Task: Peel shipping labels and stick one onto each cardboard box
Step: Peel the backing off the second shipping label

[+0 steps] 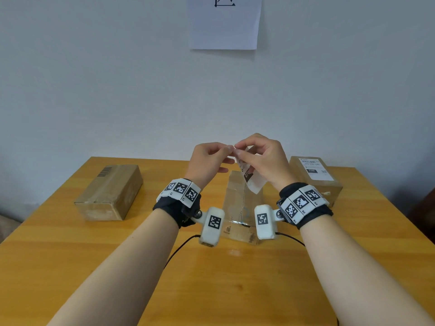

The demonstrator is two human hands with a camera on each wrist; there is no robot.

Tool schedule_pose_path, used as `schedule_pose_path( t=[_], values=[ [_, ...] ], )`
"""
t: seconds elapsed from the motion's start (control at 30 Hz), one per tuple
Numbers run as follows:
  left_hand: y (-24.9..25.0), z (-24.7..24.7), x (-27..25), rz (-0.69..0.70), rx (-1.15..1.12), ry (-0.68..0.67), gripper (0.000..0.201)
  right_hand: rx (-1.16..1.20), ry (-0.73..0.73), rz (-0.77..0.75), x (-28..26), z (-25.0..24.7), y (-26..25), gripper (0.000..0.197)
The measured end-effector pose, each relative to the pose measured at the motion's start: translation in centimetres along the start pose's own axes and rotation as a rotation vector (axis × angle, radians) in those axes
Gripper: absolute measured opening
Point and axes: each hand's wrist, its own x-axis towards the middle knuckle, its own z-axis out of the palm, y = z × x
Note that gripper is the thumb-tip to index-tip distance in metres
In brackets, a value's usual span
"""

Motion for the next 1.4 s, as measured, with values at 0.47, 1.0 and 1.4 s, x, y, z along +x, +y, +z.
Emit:
schedule_pose_path(
  t=[0.47,1.0,1.4],
  values=[
    [-0.03,-0.04,-0.07,-0.017,-0.022,0.022,0.021,0.071,0.020,0.049,-0.30,-0.06,-0.39,0.007],
    [0.10,0.12,-0.14,-0.130,-0.244,-0.002,0.020,-0.015,0.016,-0.013,-0.19,-0.05,0.03,0.007],
    [-0.50,0.02,-0.07,-0.154,-0.341,-0.064,0.027,0.016,0.019,-0.009,-0.25,-0.07,0.01,0.006]
  ],
)
